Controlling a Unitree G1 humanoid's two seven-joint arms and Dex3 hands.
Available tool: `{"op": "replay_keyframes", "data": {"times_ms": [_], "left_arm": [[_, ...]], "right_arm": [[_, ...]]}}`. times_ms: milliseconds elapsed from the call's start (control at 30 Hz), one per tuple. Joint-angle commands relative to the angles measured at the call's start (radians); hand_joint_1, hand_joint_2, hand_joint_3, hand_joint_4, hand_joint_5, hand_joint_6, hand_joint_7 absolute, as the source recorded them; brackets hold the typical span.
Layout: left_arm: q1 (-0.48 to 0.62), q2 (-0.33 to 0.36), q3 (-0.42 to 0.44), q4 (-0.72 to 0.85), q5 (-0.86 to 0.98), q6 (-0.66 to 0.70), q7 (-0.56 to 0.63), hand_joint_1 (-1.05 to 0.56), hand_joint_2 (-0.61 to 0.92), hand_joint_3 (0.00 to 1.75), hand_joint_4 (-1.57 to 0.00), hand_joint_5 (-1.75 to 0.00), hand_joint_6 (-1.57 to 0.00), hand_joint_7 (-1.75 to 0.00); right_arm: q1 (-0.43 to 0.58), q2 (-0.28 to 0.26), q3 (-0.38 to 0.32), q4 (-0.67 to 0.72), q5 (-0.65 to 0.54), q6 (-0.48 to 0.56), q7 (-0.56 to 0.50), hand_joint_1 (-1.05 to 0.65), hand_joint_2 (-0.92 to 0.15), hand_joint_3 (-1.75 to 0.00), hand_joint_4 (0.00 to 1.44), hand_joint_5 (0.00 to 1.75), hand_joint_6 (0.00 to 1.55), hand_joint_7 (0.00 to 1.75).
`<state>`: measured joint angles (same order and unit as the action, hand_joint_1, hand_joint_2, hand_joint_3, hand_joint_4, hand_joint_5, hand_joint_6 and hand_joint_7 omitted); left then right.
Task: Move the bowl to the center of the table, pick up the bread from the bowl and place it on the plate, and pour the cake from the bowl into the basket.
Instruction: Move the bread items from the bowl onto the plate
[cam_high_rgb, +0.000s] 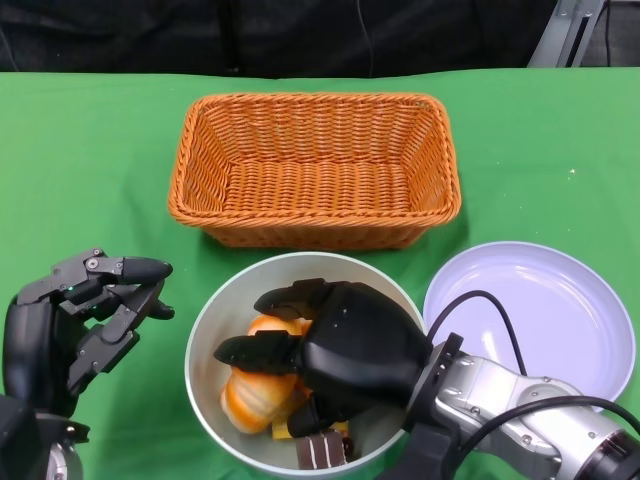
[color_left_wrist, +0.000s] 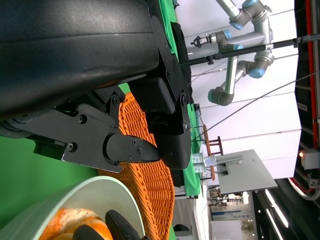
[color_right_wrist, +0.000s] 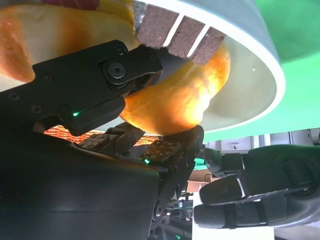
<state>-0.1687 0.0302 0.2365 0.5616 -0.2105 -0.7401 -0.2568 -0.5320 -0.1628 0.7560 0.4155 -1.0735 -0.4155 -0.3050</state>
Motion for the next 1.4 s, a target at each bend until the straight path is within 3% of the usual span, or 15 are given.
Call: {"op": "replay_keyframes", "data": {"times_ms": [33,200,333,500,533,567,633,700,967,1100,1267,1400], "left_arm": [[0.007,0.009,0.000,-0.021,-0.030,0.000,-0.015,-0.25,0.92,0.24,-0.87,-1.21,-1.05,-0.67],[0.010,0.007,-0.005,-0.025,-0.034,-0.001,-0.013,-0.23,0.92,0.24,-0.89,-1.21,-1.05,-0.67],[0.006,0.009,-0.002,-0.014,-0.045,-0.004,-0.021,-0.23,0.92,0.24,-0.88,-1.20,-1.04,-0.66],[0.003,0.011,0.002,-0.003,-0.017,-0.016,0.003,-0.20,0.92,0.25,-0.89,-1.21,-1.05,-0.68],[0.002,0.011,0.003,-0.001,-0.019,-0.016,0.000,-0.20,0.92,0.26,-0.89,-1.21,-1.05,-0.68],[0.002,0.010,0.003,0.000,-0.022,-0.016,-0.002,-0.20,0.92,0.26,-0.89,-1.21,-1.05,-0.69],[0.000,0.009,0.004,0.005,-0.023,-0.020,-0.002,-0.21,0.92,0.25,-0.89,-1.22,-1.05,-0.69],[-0.001,0.007,0.005,0.006,-0.027,-0.018,-0.003,-0.21,0.92,0.24,-0.89,-1.22,-1.05,-0.69],[-0.009,0.010,0.007,0.034,-0.023,-0.029,-0.002,-0.19,0.92,0.26,-0.88,-1.21,-1.04,-0.69],[-0.015,0.012,0.010,0.052,-0.018,-0.034,0.006,-0.18,0.92,0.26,-0.88,-1.21,-1.04,-0.68],[-0.021,0.013,0.014,0.068,-0.027,-0.038,0.001,-0.18,0.92,0.27,-0.88,-1.20,-1.04,-0.67],[-0.022,0.012,0.018,0.071,-0.031,-0.032,0.003,-0.18,0.92,0.25,-0.87,-1.20,-1.05,-0.66]], "right_arm": [[0.001,-0.006,0.022,0.046,-0.016,0.017,0.002,-0.70,-0.89,0.00,0.74,0.03,0.68,0.02],[-0.012,0.004,0.041,0.111,-0.021,-0.002,-0.103,-0.48,-0.87,0.00,0.98,0.11,0.84,0.04],[-0.027,0.002,0.055,0.147,-0.022,-0.019,-0.165,-0.43,-0.88,0.00,1.07,0.13,0.90,0.04],[-0.049,0.008,0.059,0.208,-0.006,-0.066,-0.272,-0.35,-0.88,0.00,1.21,0.22,1.09,0.08],[-0.055,0.009,0.059,0.222,-0.003,-0.079,-0.293,-0.35,-0.87,0.00,1.19,0.33,1.13,0.05],[-0.060,0.011,0.058,0.236,0.002,-0.092,-0.311,-0.35,-0.87,0.00,1.10,0.58,1.16,0.03],[-0.069,0.013,0.056,0.261,0.011,-0.120,-0.342,-0.34,-0.86,0.00,0.99,0.88,1.19,0.01],[-0.079,0.018,0.052,0.287,0.021,-0.150,-0.383,-0.34,-0.85,0.00,0.94,0.98,1.20,0.01],[-0.108,0.028,0.031,0.370,0.072,-0.258,-0.492,-0.23,-0.91,-0.01,0.88,1.14,1.24,0.02],[-0.112,0.015,0.004,0.357,0.112,-0.294,-0.466,-0.19,-0.92,-0.04,0.79,1.25,1.24,0.02],[-0.099,0.003,-0.040,0.321,0.155,-0.315,-0.418,-0.18,-0.92,-0.04,0.85,1.05,1.23,0.01],[-0.089,-0.004,-0.076,0.291,0.182,-0.331,-0.394,-0.17,-0.90,-0.01,0.89,0.99,1.24,0.02]]}}
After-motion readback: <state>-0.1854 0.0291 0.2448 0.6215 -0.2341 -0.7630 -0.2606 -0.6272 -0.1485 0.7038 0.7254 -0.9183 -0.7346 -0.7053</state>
